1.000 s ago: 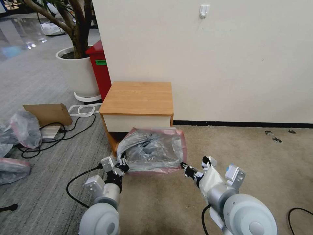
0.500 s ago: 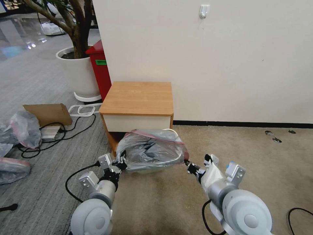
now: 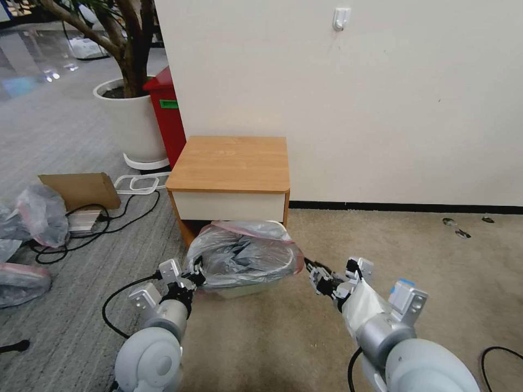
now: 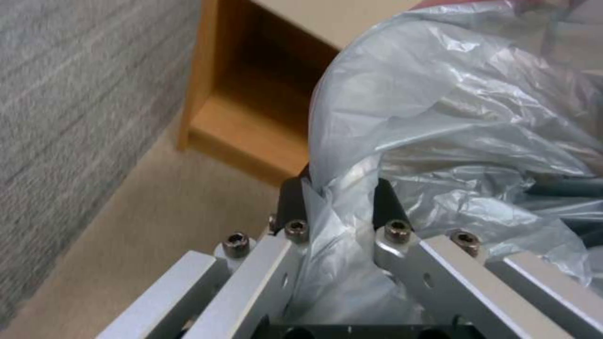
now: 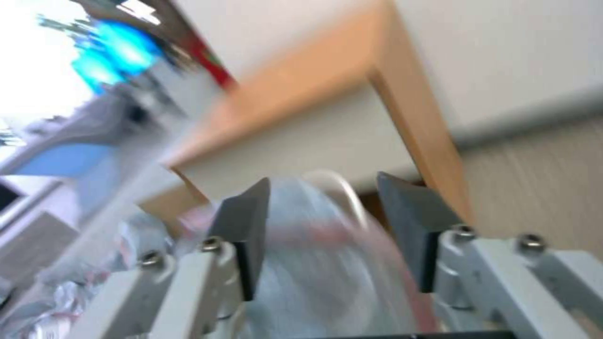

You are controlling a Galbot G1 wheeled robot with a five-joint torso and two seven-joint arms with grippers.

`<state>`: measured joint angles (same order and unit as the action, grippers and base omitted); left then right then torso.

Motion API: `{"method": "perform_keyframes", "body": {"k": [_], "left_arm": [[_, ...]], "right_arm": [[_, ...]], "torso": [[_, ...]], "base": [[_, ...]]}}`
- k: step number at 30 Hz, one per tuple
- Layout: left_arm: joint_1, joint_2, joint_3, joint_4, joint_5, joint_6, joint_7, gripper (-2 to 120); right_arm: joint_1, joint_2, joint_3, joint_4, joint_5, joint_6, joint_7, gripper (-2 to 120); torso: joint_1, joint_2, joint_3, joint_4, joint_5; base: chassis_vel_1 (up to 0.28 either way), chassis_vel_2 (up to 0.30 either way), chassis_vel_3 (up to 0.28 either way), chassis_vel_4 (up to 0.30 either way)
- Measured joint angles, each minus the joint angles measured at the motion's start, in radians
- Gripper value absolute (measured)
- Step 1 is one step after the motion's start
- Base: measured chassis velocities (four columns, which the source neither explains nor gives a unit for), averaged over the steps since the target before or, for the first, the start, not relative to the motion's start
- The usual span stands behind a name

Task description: Pick up the garbage bag from the table and place it over the trash can.

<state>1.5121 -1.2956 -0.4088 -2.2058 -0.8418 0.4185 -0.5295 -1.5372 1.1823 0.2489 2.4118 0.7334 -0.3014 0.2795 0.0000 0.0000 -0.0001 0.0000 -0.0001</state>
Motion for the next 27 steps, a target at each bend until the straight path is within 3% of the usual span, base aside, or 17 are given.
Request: {"method": "perform_keyframes", "body": {"k": [1,2,3,6,8,13,16,27], "left_arm": [[0.0,0.001,-0.002,-0.001,-0.008,0.006,-0.003,5],[-0.001,0.004,-0.009,-0.006,-0.037,0.027,-0.013,5],[-0.001,0.004,-0.009,-0.006,-0.037,0.027,-0.013,5],[-0.005,0.019,-0.026,-0.024,-0.127,0.073,-0.044,5],[-0.008,0.026,-0.035,-0.03,-0.149,0.085,-0.05,5],[-0.013,0.035,-0.047,-0.037,-0.175,0.101,-0.053,5],[-0.017,0.04,-0.05,-0.039,-0.186,0.107,-0.054,5],[-0.023,0.039,-0.05,-0.049,-0.196,0.115,-0.053,5]], "right_arm": [[0.002,0.005,0.003,-0.028,-0.05,0.043,-0.058,53],[0.015,0.02,0.008,-0.111,-0.176,0.154,-0.179,61],[0.015,0.02,0.008,-0.111,-0.176,0.154,-0.179,61],[0.033,0.041,0.018,-0.238,-0.323,0.287,-0.33,74],[0.026,0.041,0.025,-0.262,-0.341,0.309,-0.371,81],[0.015,0.039,0.029,-0.28,-0.353,0.327,-0.393,96],[0.013,0.038,0.031,-0.288,-0.367,0.331,-0.398,100],[0.047,0.04,0.032,-0.314,-0.464,0.314,-0.355,97]], "torso": [[0.0,0.0,0.0,0.0,0.0],[0.0,0.0,0.0,0.0,0.0],[0.0,0.0,0.0,0.0,0.0],[0.0,0.0,0.0,0.0002,0.0003],[0.0,0.0,0.0,0.0001,0.0002],[0.0,0.0,0.0,0.0001,0.0001],[0.0,0.0,0.0,0.0,-0.0001],[0.0,0.0,0.0,0.0,0.0001]], "base": [[0.0,0.0,0.0,0.0],[0.0,0.0,0.0,0.0],[0.0,0.0,0.0,0.0],[0.0,0.0,0.0,0.0],[0.0,0.0,0.0,0.0],[0.0,0.0,0.0,0.0],[0.0,0.0,0.0,0.0],[0.0,0.0,0.0,0.0]]}}
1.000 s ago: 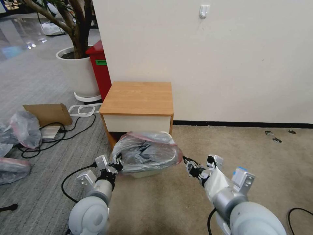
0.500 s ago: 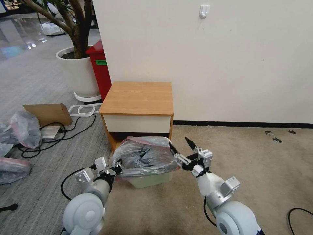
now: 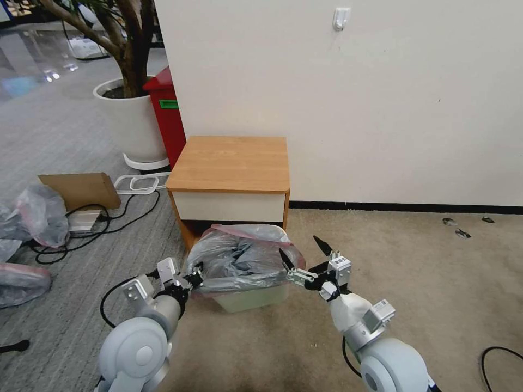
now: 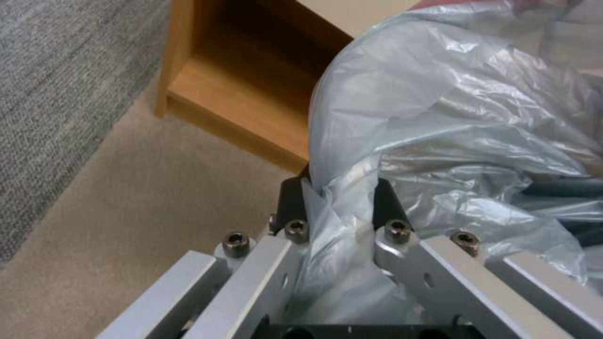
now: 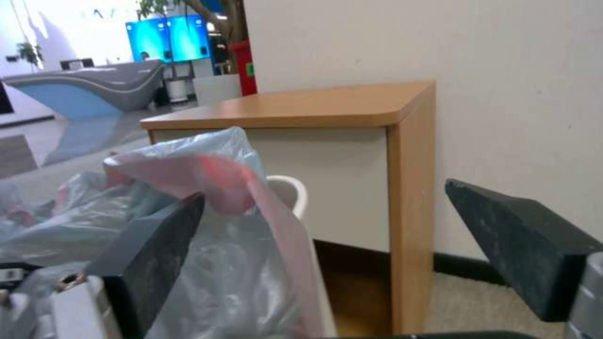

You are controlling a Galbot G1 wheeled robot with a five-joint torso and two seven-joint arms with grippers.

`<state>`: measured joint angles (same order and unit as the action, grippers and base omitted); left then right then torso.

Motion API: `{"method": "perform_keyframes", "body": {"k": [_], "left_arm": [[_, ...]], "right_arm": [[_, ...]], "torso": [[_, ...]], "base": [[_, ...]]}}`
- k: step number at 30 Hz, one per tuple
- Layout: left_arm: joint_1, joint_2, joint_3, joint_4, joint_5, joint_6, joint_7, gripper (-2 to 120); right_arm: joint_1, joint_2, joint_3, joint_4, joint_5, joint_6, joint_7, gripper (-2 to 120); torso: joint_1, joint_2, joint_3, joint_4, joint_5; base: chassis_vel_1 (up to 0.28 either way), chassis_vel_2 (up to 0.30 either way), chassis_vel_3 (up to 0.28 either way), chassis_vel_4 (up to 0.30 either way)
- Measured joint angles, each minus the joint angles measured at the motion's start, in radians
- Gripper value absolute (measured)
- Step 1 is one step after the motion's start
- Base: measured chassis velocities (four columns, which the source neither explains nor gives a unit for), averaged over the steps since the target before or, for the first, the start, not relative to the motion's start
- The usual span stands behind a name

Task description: Pick up the garbage bag from the table and place it over the trash can.

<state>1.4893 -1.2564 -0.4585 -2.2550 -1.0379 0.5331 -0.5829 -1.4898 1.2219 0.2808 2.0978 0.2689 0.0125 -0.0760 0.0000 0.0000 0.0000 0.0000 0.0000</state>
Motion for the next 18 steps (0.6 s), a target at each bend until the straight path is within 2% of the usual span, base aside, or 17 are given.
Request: {"method": "perform_keyframes", "body": {"k": [4,6,7,10,12,14,15,18], "left_arm": [[0.004,-0.006,0.002,-0.009,0.0,0.003,0.003,5],[0.008,-0.009,0.003,-0.016,0.002,0.007,0.004,5],[0.008,-0.009,0.003,-0.016,0.002,0.007,0.004,5],[0.013,-0.012,0.008,-0.023,0.003,0.014,0.005,5],[0.014,-0.012,0.01,-0.025,0.004,0.015,0.005,5],[0.014,-0.013,0.018,-0.028,0.007,0.017,0.006,5],[0.014,-0.013,0.018,-0.028,0.007,0.017,0.006,5],[0.014,-0.013,0.024,-0.029,0.009,0.018,0.006,5]], "right_arm": [[0.013,-0.003,-0.002,-0.005,-0.025,-0.008,0.007,92],[0.016,-0.006,-0.003,-0.006,-0.027,-0.004,0.009,82],[0.016,-0.006,-0.003,-0.006,-0.027,-0.004,0.009,82],[0.019,-0.01,-0.003,-0.004,-0.024,0.007,0.008,67],[0.021,-0.012,-0.003,-0.005,-0.024,0.01,0.007,63],[0.025,-0.015,-0.006,-0.014,-0.021,0.026,0.0,51],[0.025,-0.015,-0.006,-0.014,-0.021,0.026,0.0,51],[0.025,-0.015,-0.006,-0.013,-0.003,0.031,-0.01,37]], "torso": [[0.0,0.0,0.0,0.0,0.0001],[0.0,0.0,0.0,0.0,0.0001],[0.0,0.0,0.0,0.0,0.0001],[0.0,0.0,0.0,0.0,0.0],[0.0,0.0,0.0,0.0,0.0],[0.0,0.0,0.0,0.0,0.0],[0.0,0.0,0.0,0.0,0.0],[0.0,0.0,0.0,0.0,0.0001]], "base": [[0.0,0.0,0.0,0.0],[0.0,0.0,0.0,0.0],[0.0,0.0,0.0,0.0],[0.0,0.0,0.0,0.0],[0.0,0.0,0.0,0.0],[0.0,0.0,0.0,0.0],[0.0,0.0,0.0,0.0],[0.0,0.0,0.0,0.0]]}}
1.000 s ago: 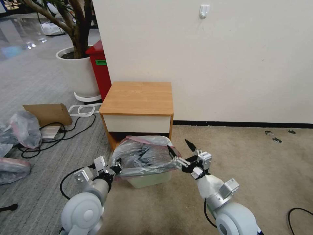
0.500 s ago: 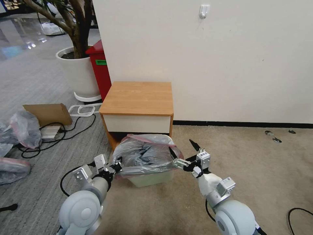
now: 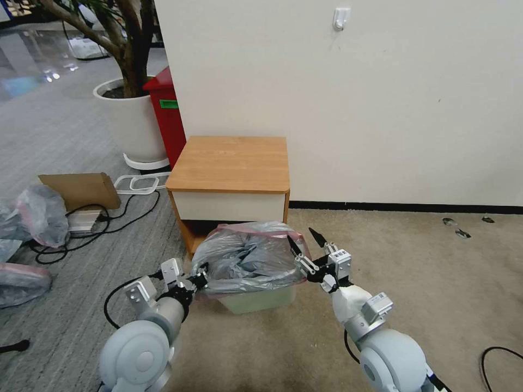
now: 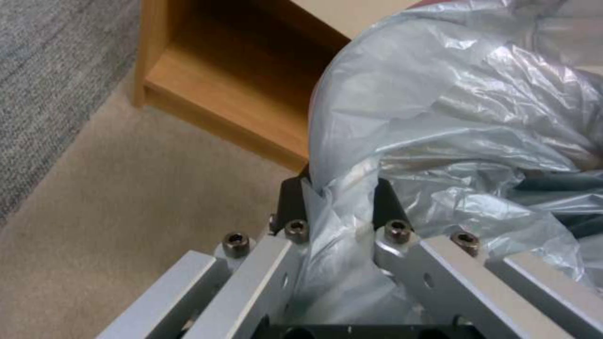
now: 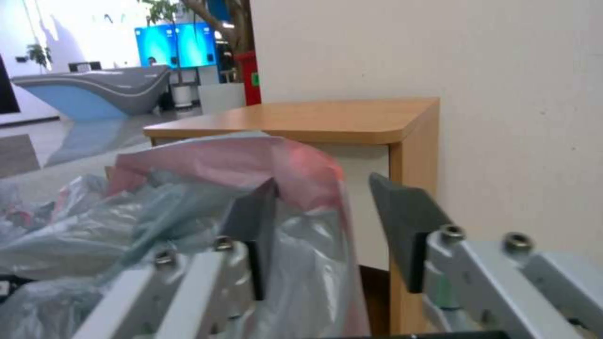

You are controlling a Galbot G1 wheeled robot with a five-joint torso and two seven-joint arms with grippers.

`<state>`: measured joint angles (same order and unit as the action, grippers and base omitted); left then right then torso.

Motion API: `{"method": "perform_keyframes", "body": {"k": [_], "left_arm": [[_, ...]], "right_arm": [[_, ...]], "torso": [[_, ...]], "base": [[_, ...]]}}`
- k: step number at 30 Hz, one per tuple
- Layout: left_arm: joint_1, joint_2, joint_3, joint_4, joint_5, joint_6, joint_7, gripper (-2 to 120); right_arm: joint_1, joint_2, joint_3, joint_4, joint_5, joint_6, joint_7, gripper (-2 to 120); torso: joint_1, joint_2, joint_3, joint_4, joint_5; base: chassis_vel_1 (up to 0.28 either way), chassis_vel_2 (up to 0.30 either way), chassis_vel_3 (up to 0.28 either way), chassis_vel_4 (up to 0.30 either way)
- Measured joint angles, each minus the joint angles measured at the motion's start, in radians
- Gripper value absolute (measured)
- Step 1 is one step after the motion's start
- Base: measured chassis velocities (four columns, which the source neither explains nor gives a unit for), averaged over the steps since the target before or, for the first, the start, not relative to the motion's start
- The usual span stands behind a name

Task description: Pick up the garbage bag from the table and place it over the trash can.

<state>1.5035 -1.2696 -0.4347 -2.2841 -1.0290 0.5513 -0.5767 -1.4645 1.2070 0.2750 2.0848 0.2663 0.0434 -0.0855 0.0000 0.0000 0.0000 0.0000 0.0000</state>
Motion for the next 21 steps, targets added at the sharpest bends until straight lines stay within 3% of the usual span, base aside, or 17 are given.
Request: {"method": "perform_keyframes", "body": {"k": [11,21], "left_arm": [[0.01,0.002,0.005,0.004,0.028,0.002,0.028,5],[0.024,0.004,0.006,-0.001,0.039,0.008,0.066,5]], "right_arm": [[0.019,0.012,-0.005,0.005,0.067,-0.012,0.032,0],[0.056,0.005,0.005,0.026,0.181,-0.087,0.061,0]], "torso": [[0.0,0.0,0.0,0.0,0.0],[0.0,0.0,0.0,0.0,0.0]], "base": [[0.0,0.0,0.0,0.0],[0.0,0.0,0.0,0.0]]}}
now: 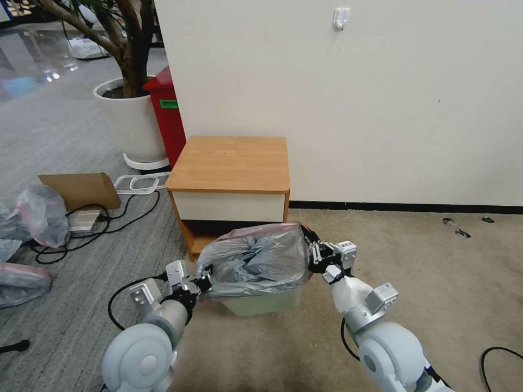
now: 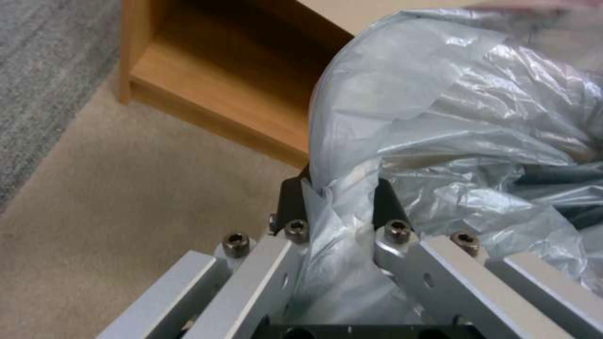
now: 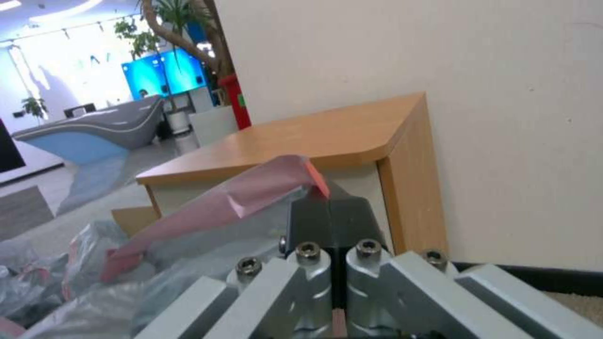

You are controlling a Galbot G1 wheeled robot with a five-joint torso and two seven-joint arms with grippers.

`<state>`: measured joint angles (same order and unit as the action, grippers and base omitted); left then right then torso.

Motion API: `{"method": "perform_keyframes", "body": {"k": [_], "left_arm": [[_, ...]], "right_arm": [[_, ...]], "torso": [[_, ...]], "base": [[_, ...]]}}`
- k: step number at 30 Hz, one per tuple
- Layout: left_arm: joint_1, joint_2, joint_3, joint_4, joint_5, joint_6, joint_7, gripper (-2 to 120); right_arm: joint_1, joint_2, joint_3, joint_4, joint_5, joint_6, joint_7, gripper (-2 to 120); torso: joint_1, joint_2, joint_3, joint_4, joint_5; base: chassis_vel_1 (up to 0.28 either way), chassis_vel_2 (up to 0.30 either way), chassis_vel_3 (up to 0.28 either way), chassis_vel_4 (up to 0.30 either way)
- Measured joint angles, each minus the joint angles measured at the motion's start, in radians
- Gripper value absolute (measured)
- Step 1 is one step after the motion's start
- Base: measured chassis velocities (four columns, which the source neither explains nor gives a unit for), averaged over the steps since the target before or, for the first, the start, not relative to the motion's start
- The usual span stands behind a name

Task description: Pick up the garbage bag from the table and place it over the trash can.

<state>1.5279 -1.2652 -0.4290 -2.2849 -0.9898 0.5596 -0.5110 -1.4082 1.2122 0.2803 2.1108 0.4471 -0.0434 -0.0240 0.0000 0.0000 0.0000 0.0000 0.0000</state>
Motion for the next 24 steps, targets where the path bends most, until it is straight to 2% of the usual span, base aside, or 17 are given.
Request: {"method": "perform_keyframes", "body": {"k": [2,4,7,9,11,15,22,24], "left_arm": [[0.016,0.0,-0.002,-0.005,0.021,0.004,0.04,5],[0.023,0.0,-0.003,-0.009,0.029,0.005,0.056,5],[0.034,-0.001,-0.007,-0.02,0.036,0.007,0.08,5],[0.035,-0.002,-0.009,-0.021,0.036,0.007,0.082,5],[0.032,-0.004,-0.023,-0.021,0.036,0.004,0.104,5],[0.031,-0.009,-0.037,-0.011,0.033,-0.006,0.139,5],[0.031,-0.014,-0.051,0.001,0.002,-0.019,0.18,5],[0.03,-0.014,-0.061,0.002,-0.049,-0.018,0.19,5]], "right_arm": [[0.024,-0.01,0.002,0.002,0.007,-0.035,0.013,0],[0.037,-0.017,0.005,0.002,0.008,-0.056,0.018,0],[0.066,-0.04,0.021,0.002,0.01,-0.158,0.05,0],[0.066,-0.044,0.026,0.004,0.013,-0.177,0.054,0],[0.047,-0.067,0.053,0.025,0.04,-0.272,0.06,0],[0.022,-0.09,0.078,0.044,0.084,-0.333,0.061,0],[0.012,-0.092,0.085,0.036,0.112,-0.341,0.059,0],[0.015,-0.072,0.069,0.006,0.113,-0.307,0.056,0]], "torso": [[0.0,0.0,0.0,-0.0001,0.0001],[0.0,0.0,0.0,0.0,0.0001],[0.0,0.0,0.0,0.0001,0.0001],[0.0,0.0,0.0,0.0001,0.0001],[0.0,0.0,0.0,0.0,0.0],[0.0,0.0,0.0,-0.0001,0.0],[0.0,0.0,0.0,0.0,-0.0002],[0.0,0.0,0.0,-0.0001,0.0002]], "base": [[0.0,0.0,0.0,0.0],[0.0,0.0,0.0,0.0],[0.0,0.0,0.0,0.0],[0.0,0.0,0.0,0.0],[0.0,0.0,0.0,0.0],[0.0,0.0,0.0,0.0],[0.0,0.0,0.0,0.0],[0.0,0.0,0.0,0.0]]}}
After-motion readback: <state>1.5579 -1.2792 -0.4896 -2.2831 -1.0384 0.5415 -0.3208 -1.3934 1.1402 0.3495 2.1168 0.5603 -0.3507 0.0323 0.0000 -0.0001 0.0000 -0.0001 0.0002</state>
